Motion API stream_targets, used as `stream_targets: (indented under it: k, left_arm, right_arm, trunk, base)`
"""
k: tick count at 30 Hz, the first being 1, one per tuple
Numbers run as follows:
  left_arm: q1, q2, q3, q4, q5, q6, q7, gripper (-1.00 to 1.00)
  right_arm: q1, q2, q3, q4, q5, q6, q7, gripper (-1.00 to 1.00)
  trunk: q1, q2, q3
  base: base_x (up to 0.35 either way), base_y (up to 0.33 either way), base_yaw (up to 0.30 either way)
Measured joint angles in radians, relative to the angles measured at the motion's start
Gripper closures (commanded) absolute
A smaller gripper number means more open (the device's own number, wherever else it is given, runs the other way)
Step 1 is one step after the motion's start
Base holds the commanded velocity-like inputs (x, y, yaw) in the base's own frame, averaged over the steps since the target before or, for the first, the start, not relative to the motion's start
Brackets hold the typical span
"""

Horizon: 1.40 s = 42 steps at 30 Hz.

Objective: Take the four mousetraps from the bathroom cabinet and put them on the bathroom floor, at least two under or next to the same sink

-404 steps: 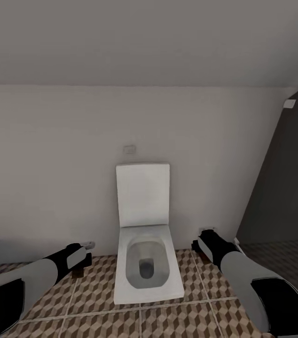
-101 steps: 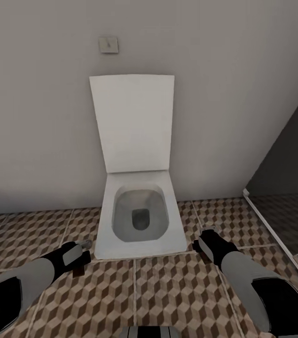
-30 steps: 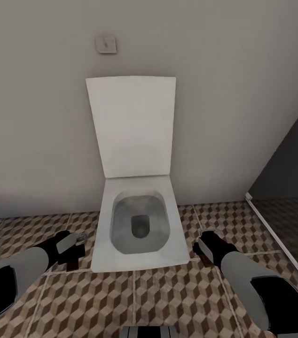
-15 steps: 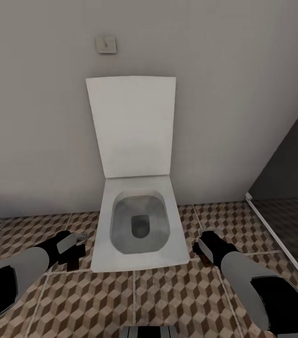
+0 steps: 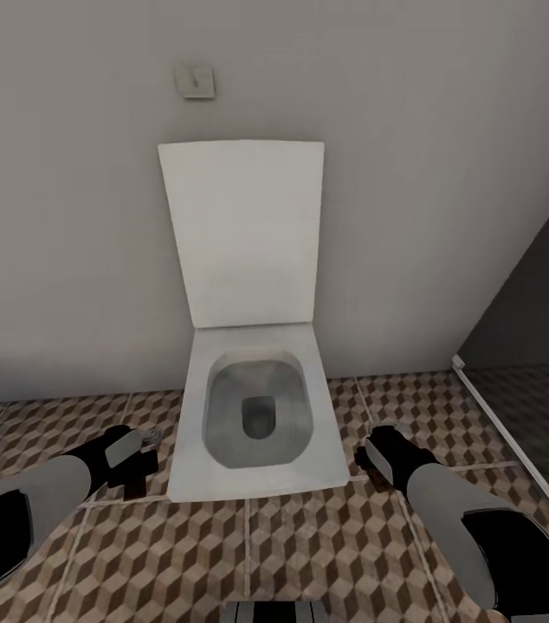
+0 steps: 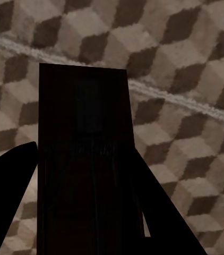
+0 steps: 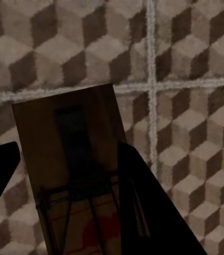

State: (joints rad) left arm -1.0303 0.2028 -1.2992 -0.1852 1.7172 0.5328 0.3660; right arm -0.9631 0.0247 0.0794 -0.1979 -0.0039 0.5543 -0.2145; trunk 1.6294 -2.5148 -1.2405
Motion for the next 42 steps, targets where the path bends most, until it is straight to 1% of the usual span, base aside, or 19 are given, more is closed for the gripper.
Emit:
stream_targets:
  k: [11, 19, 22, 36, 39, 42]
  left_arm:
    - [0.000, 0.002, 0.000, 0.000, 0.000, 0.000, 0.000, 1.00]
    - [0.000, 0.004, 0.000, 0.000, 0.001, 0.000, 0.000, 1.00]
    - [0.000, 0.004, 0.000, 0.000, 0.002, 0.000, 0.000, 1.00]
    - [0.000, 0.003, 0.000, 0.000, 0.000, 0.000, 0.000, 1.00]
    - [0.000, 0.003, 0.000, 0.000, 0.001, 0.000, 0.000, 1.00]
    - [0.000, 0.004, 0.000, 0.000, 0.000, 0.000, 0.000, 1.00]
  right_arm:
    - [0.000, 0.000, 0.000, -0.001, 0.000, 0.000, 0.000, 1.00]
    - [0.000, -0.001, 0.000, -0.002, 0.000, -0.001, 0.000, 1.00]
    - [0.000, -0.001, 0.000, -0.002, 0.000, -0.001, 0.000, 1.00]
    - [0.000, -0.001, 0.000, -0.004, 0.001, -0.005, 0.000, 1.00]
    - [0.000, -0.001, 0.000, -0.005, 0.001, -0.005, 0.000, 1.00]
    - [0.000, -0.001, 0.000, -0.005, 0.001, -0.005, 0.000, 1.00]
  trunk:
    - [0.005, -0.003, -0.042]
    - [0.005, -0.003, -0.043]
    - [0.006, -0.003, -0.054]
    - [0.006, -0.003, -0.054]
    - [0.008, -0.004, -0.066]
    - [0.008, -0.004, -0.066]
  base:
    - [0.000, 0.000, 0.000]
    - [0.000, 0.000, 0.000]
    - [0.000, 0.000, 0.000]
    - [0.000, 0.000, 0.000]
    - [0.000, 0.000, 0.000]
    - [0.000, 0.000, 0.000]
